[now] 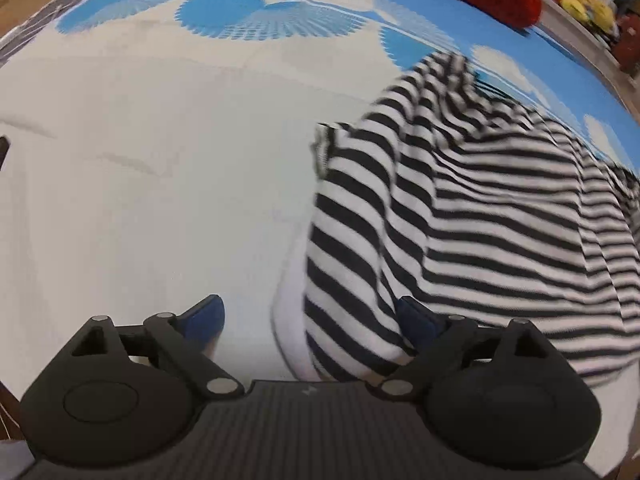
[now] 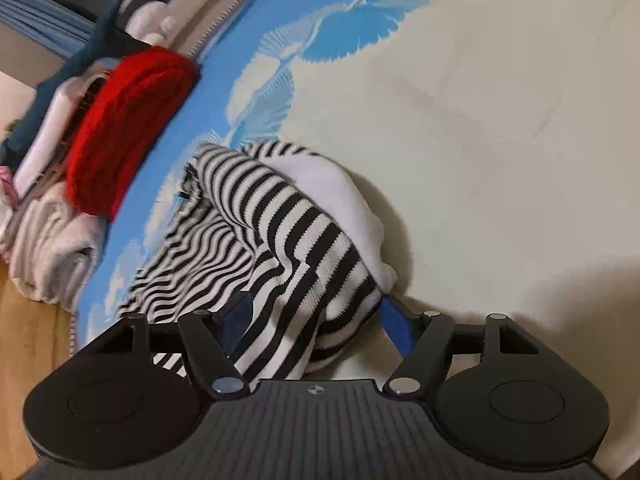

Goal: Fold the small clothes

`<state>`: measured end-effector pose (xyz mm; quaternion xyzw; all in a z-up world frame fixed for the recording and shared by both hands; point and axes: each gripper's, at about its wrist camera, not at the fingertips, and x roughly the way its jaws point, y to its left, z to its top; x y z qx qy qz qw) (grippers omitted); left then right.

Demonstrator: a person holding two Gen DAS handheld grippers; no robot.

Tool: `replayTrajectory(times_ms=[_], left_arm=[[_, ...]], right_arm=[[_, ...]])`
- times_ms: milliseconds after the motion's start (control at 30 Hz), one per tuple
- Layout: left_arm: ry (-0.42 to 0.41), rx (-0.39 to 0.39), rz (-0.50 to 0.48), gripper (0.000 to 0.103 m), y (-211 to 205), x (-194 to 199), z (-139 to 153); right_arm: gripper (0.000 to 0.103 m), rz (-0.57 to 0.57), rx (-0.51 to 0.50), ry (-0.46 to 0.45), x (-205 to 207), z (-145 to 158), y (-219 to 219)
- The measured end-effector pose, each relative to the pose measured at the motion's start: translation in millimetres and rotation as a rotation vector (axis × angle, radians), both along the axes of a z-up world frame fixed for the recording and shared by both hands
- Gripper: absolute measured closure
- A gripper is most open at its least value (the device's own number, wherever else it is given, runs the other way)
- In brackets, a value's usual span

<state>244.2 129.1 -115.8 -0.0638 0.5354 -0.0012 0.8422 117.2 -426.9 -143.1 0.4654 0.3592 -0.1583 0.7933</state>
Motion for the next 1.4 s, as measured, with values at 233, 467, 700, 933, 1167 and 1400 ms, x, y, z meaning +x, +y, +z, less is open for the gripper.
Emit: replayTrajectory(times_ms=[233, 467, 700, 933, 1167, 1400], left_arm=[[-0.027, 0.14, -0.019, 0.006, -12, 30, -13], [-0.044, 0.117, -0.103, 0.008, -39, 58, -14], [-0.061, 0.044, -0.197, 0.008, -72, 52, -8], [-0.092, 0.128, -0.219, 0.002, -78, 19, 11], [-0.092, 0.151, -0.187, 0.0, -61, -13, 20], [-0.043, 0.127, -0.125, 0.0, -31, -23, 4]], right_arm=[[0.084, -0.013, -0.044, 0.031, 29, 0, 11], [0.088, -0.132, 0.049, -0.008, -22, 3, -19], [0.087, -0.202, 0.021, 0.006, -62, -4, -49], [0.084, -0.171, -0.018, 0.025, -57, -4, -44], [0.084, -0.179, -0.051, 0.03, -60, 0, -39], [0.084, -0.174, -0.159, 0.073, -50, 8, -24]])
